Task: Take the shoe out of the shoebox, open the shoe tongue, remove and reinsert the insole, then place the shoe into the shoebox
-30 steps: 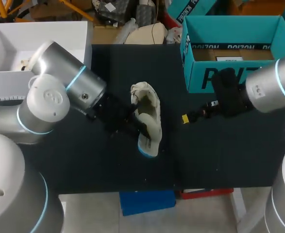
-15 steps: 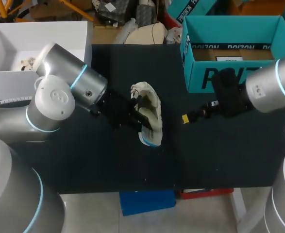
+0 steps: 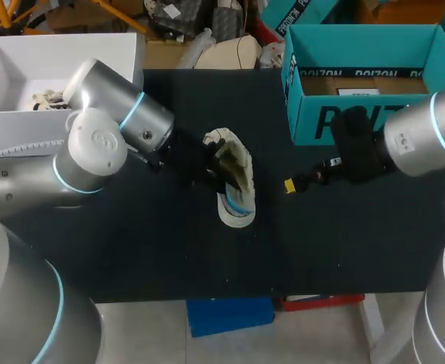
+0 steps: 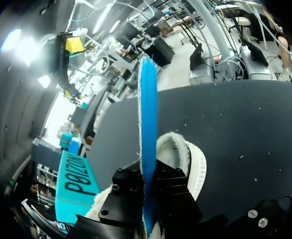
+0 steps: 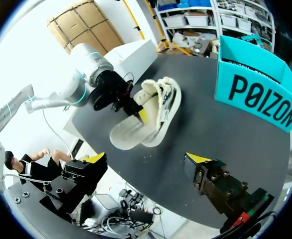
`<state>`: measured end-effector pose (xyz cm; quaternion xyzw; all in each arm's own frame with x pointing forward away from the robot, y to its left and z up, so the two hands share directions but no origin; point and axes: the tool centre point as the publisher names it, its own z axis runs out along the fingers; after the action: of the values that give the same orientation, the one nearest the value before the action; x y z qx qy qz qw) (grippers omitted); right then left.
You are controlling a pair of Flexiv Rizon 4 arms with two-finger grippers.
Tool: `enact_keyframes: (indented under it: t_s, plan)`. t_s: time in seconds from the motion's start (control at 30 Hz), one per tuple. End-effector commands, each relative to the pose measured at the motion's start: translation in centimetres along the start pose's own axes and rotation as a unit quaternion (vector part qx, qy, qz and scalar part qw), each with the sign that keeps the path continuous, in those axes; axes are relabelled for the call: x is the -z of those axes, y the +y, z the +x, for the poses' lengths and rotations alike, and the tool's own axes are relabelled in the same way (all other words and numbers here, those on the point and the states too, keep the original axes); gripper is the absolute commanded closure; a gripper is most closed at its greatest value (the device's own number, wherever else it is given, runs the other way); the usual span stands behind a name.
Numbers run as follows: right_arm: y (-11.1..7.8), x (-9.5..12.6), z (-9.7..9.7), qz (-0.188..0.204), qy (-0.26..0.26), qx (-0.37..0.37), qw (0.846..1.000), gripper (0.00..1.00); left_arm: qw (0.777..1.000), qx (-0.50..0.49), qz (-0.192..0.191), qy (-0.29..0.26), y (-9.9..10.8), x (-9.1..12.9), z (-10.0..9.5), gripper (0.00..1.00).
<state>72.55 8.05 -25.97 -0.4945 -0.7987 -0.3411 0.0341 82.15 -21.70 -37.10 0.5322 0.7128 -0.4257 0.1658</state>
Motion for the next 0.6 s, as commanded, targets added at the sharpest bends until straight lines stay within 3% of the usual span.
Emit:
enact_keyframes:
  t_s: [0.03, 0.13, 0.17, 0.2, 0.27, 0.3, 0.57, 0.6]
  plan:
    - [0.1, -0.1, 0.1, 0.001, -0.002, -0.001, 1.0, 0.0, 1.0, 0.002, -0.011, 0.005, 0.3, -0.1, -0.2, 1.0]
    - [0.1, -0.1, 0.1, 0.001, -0.002, -0.001, 1.0, 0.0, 1.0, 0.0, -0.012, 0.002, 0.1, 0.1, -0.5, 1.0]
    - [0.1, -0.1, 0.1, 0.001, -0.002, -0.001, 1.0, 0.0, 1.0, -0.002, -0.011, 0.002, -0.1, 0.1, -0.5, 0.68]
    - [0.1, -0.1, 0.1, 0.001, -0.002, -0.001, 1.0, 0.0, 1.0, -0.004, -0.01, 0.002, -0.4, 0.2, -0.6, 0.51]
    - [0.1, -0.1, 0.1, 0.001, -0.002, -0.001, 1.0, 0.0, 1.0, -0.007, -0.007, -0.001, -1.0, 0.6, -0.9, 0.22]
    - [0.1, -0.1, 0.1, 0.001, -0.002, -0.001, 1.0, 0.0, 1.0, -0.007, -0.006, -0.002, -1.3, 0.8, -0.9, 0.14]
    - [0.1, -0.1, 0.1, 0.001, -0.002, -0.001, 1.0, 0.0, 1.0, -0.015, -0.001, 0.012, -4.2, 1.9, -0.6, 0.22]
    - [0.1, -0.1, 0.1, 0.001, -0.002, -0.001, 1.0, 0.0, 1.0, -0.016, 0.001, 0.013, -4.5, 1.9, -0.6, 0.29]
